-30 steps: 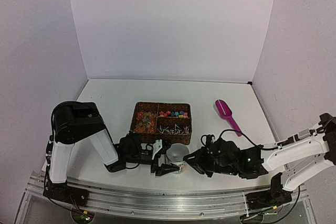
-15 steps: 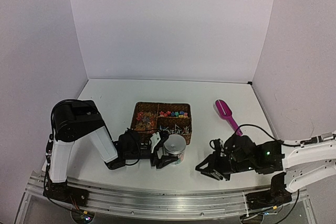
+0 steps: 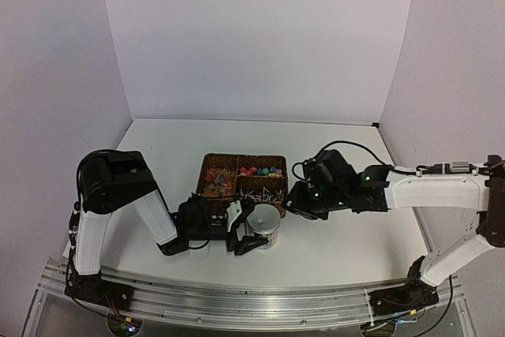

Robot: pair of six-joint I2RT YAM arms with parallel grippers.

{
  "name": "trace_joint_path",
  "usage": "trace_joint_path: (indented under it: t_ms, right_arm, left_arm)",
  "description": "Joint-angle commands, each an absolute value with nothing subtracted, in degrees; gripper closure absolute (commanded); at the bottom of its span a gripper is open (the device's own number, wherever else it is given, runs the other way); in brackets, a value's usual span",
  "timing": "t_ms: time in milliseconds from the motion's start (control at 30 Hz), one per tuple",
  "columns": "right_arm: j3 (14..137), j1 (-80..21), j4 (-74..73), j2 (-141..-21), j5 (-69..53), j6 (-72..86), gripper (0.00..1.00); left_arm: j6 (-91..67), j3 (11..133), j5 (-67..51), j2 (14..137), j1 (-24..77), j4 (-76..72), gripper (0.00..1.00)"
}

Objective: Pack the candies
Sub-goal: Screw the bottle lid onto the packing bottle.

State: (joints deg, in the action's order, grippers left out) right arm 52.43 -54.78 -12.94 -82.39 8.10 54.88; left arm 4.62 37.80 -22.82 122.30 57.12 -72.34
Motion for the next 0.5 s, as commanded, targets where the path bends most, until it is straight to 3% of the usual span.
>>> trace_joint_path:
  t_ms: [0,467]
  right_arm:
    - [55.5,-54.8,-10.7,-84.6,5.4,48.5,0.74]
    - [54.0,-54.8,-6.3,-89.9,1.6,48.0,0.81]
  left_arm:
    - [6.5,37.5,-23.4,121.4,57.5,-68.2,0.38]
    - [5.7,38.0,-22.7,121.6,57.5,-68.0,0.38]
